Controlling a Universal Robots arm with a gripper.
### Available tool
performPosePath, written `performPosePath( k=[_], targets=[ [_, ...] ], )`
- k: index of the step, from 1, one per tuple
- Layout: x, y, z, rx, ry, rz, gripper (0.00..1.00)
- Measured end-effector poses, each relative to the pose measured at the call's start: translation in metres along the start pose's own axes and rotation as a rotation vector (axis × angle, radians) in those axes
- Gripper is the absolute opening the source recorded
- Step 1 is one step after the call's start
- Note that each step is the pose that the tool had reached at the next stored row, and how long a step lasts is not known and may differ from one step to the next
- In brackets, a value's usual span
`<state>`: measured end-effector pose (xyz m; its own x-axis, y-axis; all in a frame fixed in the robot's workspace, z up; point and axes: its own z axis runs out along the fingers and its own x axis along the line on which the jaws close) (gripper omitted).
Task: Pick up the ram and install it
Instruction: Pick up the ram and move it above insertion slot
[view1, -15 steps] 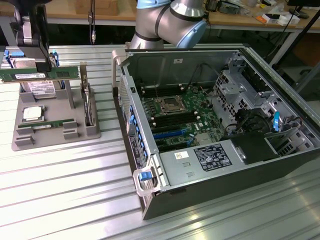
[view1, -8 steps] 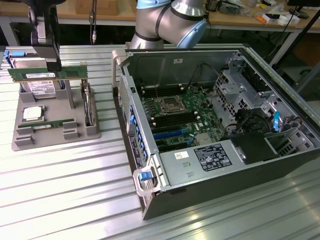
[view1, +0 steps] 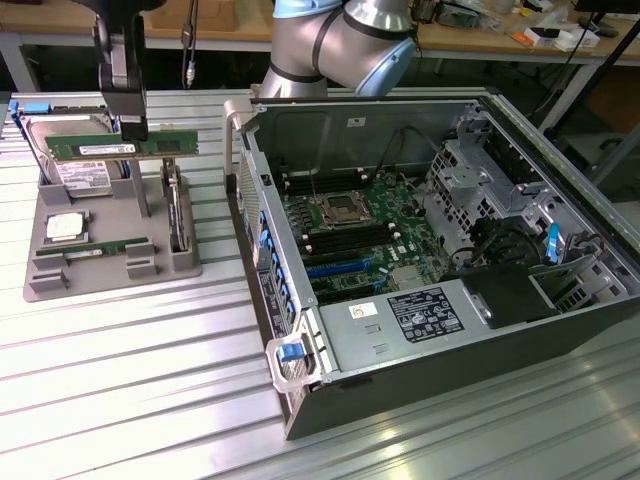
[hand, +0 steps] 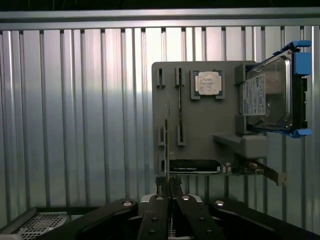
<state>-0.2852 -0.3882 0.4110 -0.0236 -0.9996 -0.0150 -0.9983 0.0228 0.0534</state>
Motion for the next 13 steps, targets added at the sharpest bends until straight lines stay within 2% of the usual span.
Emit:
performPosePath(
  k=[7,13],
  targets=[
    [-0.001,-0.0213,-0.0011,0.0000,0.0000,0.000,0.12],
    [-0.001,-0.0438,-0.0023,0.0001,0.0000,0.000,0.12]
  ],
)
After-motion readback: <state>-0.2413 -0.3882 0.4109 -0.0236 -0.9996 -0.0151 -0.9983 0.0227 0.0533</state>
